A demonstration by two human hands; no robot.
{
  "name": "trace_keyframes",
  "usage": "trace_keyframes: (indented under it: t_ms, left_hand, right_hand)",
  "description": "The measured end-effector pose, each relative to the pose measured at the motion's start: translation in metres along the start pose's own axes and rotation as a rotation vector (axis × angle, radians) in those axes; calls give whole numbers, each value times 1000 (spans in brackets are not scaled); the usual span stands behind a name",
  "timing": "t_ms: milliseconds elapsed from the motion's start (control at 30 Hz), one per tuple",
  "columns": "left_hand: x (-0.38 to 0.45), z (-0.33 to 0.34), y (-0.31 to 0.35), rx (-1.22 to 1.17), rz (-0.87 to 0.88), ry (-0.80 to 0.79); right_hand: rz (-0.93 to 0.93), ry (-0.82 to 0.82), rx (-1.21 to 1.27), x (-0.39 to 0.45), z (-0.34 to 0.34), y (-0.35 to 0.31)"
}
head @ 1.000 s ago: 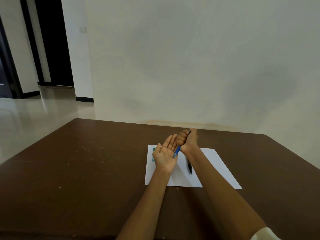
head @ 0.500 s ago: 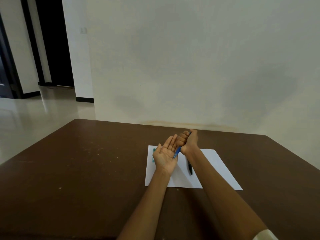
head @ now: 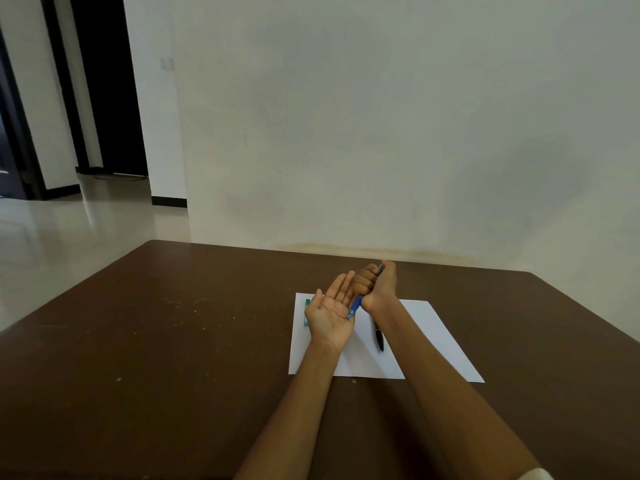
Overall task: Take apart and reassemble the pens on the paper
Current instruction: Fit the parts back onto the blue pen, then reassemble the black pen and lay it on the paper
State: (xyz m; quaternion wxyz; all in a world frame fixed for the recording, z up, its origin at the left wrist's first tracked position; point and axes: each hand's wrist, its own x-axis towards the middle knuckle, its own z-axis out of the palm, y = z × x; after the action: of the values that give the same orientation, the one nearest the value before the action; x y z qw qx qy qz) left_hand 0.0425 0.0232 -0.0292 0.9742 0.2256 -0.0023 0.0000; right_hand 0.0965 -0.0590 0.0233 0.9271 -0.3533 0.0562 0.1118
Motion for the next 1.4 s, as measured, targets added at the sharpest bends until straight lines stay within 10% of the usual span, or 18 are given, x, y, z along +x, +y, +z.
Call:
trace_keyframes:
  t_ms: [633,1400]
  left_hand:
    - [-10,40,-24,125,-59,-84]
    - [11,77,-89,765,-283,129]
  right_hand:
    - [-88,74,-72,-36,-48,-86]
    - [-221,385,-1543,7,-120,-84]
